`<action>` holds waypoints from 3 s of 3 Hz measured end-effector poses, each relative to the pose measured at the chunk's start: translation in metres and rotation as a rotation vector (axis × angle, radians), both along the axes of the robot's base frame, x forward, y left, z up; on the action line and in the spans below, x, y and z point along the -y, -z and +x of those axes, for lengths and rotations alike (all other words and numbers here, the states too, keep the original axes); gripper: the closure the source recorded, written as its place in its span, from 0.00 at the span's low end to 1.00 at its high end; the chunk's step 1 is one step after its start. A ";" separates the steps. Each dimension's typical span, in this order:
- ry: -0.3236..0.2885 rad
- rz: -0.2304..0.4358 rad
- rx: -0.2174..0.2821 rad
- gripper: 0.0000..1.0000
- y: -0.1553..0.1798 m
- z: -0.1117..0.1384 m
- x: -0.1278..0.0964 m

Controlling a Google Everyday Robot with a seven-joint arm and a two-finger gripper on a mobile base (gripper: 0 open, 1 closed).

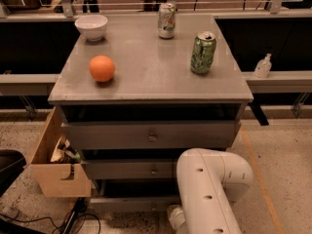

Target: Close bottom drawer

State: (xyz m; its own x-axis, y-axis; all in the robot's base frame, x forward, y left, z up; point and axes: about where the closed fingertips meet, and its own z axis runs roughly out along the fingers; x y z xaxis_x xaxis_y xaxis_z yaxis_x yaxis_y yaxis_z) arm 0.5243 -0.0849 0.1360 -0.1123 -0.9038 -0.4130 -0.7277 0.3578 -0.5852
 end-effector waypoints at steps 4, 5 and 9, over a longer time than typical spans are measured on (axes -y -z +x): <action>0.000 0.001 0.001 0.00 0.000 -0.011 0.000; 0.000 0.001 0.001 0.00 0.000 -0.011 -0.001; 0.001 0.001 0.006 0.99 -0.001 -0.010 -0.002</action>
Offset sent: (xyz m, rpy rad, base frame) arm 0.0000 0.0000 0.0000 0.0000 0.0000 0.0000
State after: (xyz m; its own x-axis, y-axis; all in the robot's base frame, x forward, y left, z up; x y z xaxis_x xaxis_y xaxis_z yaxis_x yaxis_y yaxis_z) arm 0.5138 -0.0833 0.1366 -0.1107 -0.9032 -0.4147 -0.7237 0.3592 -0.5892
